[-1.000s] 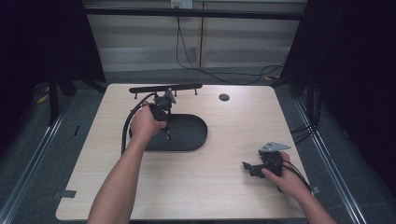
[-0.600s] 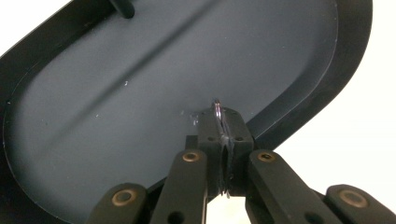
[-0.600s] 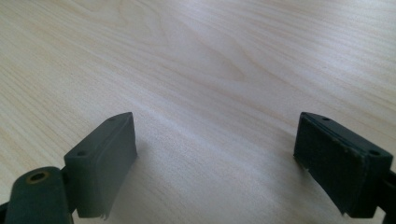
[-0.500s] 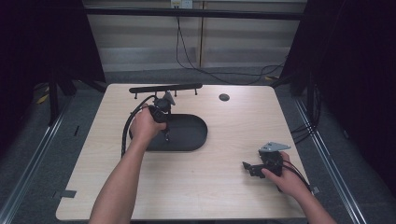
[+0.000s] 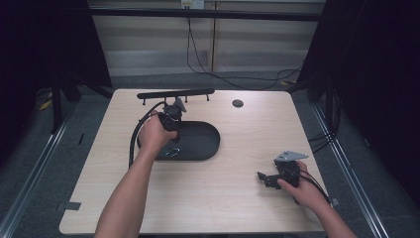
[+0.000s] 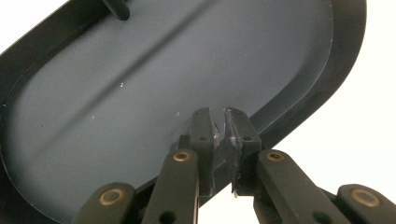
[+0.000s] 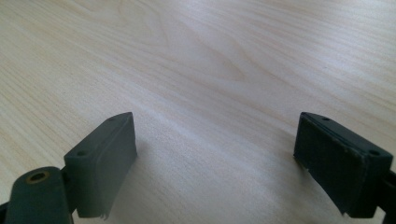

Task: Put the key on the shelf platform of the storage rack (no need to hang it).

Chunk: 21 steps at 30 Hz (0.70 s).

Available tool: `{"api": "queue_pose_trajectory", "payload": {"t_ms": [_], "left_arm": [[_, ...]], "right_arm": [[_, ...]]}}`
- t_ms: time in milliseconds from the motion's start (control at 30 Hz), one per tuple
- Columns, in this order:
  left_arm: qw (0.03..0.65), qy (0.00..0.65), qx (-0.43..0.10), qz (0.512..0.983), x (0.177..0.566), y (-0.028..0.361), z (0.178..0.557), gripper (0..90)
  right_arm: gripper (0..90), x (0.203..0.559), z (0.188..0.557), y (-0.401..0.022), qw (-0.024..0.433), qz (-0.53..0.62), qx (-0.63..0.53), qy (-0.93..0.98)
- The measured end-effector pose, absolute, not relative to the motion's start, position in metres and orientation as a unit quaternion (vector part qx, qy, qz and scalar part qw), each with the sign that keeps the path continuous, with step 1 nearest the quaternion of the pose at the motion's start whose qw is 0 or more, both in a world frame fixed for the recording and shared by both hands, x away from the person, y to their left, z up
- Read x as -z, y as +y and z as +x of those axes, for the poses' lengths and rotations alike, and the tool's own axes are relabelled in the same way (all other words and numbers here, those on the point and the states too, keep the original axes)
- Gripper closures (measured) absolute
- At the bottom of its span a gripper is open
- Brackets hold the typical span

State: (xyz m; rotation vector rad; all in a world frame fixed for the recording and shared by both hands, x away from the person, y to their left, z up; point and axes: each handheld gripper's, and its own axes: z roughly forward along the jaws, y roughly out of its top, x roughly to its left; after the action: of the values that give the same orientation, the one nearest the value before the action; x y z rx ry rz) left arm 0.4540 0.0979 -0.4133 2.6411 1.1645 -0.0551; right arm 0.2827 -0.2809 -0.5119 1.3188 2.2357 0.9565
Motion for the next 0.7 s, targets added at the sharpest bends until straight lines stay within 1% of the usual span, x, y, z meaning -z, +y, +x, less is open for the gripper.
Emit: {"api": "queue_pose_trajectory", "payload": {"t_ms": [267, 567, 700], "left_arm": [[0.131, 0.401, 0.018, 0.906, 0.408, 0.1, 0.45, 79.9], [0.138, 0.403, 0.017, 0.905, 0.403, 0.104, 0.445, 75.7], [0.143, 0.402, 0.018, 0.904, 0.401, 0.105, 0.443, 72.3]], "right_arm": [[12.4, 0.512, 0.283, -0.281, 0.187, 0.468, -0.34, 0.794], [12.4, 0.512, 0.283, -0.281, 0.187, 0.468, -0.34, 0.794], [12.4, 0.512, 0.283, -0.281, 0.187, 0.469, -0.34, 0.794]]}}
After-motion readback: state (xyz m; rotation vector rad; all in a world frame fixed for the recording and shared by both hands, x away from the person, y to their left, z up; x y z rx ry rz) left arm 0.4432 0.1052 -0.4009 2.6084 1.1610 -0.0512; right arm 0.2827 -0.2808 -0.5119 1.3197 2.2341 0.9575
